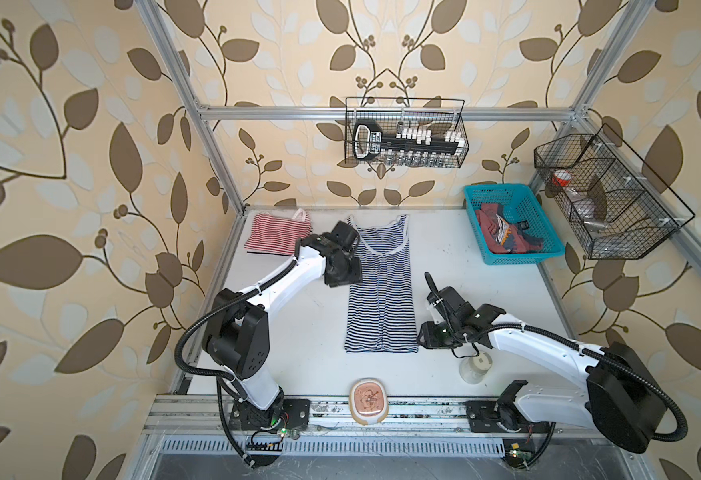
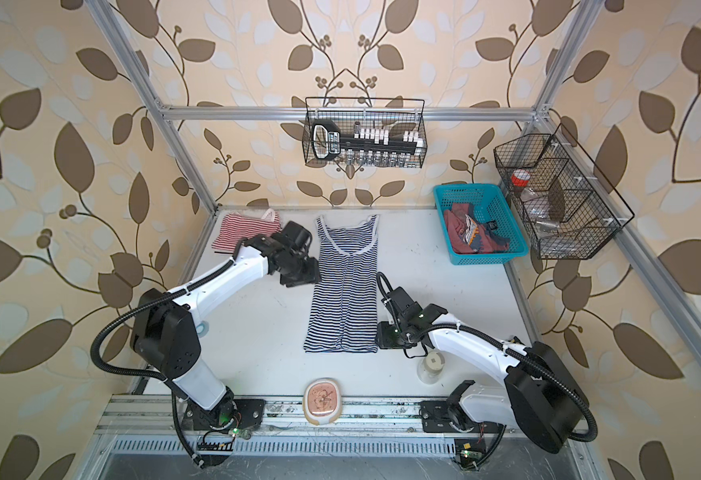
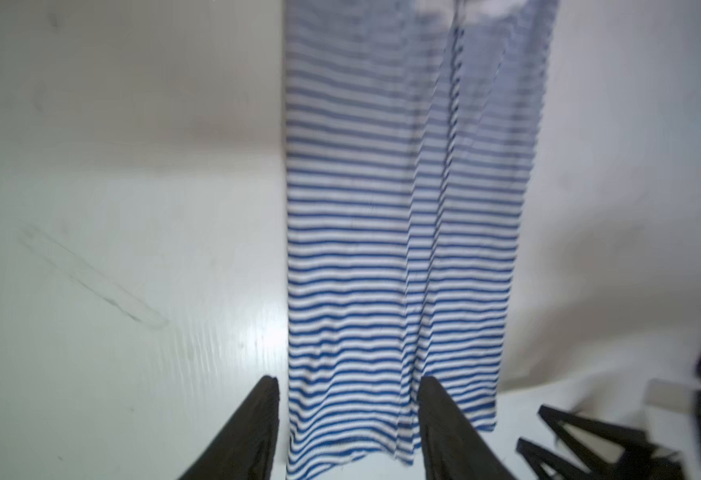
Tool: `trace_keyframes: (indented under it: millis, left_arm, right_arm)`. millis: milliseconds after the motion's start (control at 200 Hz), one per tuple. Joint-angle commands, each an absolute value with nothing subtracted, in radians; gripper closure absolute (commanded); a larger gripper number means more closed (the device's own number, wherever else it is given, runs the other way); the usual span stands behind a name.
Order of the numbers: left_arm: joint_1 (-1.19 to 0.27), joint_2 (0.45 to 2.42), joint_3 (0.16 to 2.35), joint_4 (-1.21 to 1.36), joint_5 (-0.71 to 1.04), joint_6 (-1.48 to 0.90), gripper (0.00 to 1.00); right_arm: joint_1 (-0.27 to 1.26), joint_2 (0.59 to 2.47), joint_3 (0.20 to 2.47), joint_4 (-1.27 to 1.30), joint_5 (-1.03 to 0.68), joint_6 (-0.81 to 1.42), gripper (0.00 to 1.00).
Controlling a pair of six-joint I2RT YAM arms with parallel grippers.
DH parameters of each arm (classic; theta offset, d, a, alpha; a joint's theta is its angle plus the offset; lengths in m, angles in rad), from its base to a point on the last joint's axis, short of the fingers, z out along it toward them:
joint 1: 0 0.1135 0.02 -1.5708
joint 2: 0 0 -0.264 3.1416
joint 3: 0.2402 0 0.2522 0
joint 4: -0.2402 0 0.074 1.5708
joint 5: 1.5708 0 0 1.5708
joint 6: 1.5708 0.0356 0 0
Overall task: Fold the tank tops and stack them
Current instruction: 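Release the strap with the left gripper and move it to the hem, then grasp the hem corners nearest the robot with both grippers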
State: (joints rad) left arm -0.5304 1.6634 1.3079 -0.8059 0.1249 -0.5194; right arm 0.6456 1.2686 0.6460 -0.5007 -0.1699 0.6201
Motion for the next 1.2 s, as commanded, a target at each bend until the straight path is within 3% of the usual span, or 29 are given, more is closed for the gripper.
trace_keyframes:
  millis: [0,345,825,1195]
  left_arm:
    - [-0.596,1.615,1.201,-0.84,0.126,-0.586,0.45]
    - [-0.661,1.557,1.019,-0.818,0.094,-0.676,0.44]
    - [-0.663,1.55,0.881,-0.654,0.201,-0.757,0.44]
    - [-0.664,1.573,0.821,-0.627,0.255,-0.771,0.5]
  right_arm:
    - [0.65,1.293,0.627,-0.453,-0.212,0.61,0.52]
    - [0.681,1.35,0.61,-0.415,-0.223,0.643,0.51]
    - [0.683,1.388,0.597,-0.377,-0.203,0.703,0.5]
    - [0.684,1.4,0.588,-0.379,-0.209,0.712,0.62]
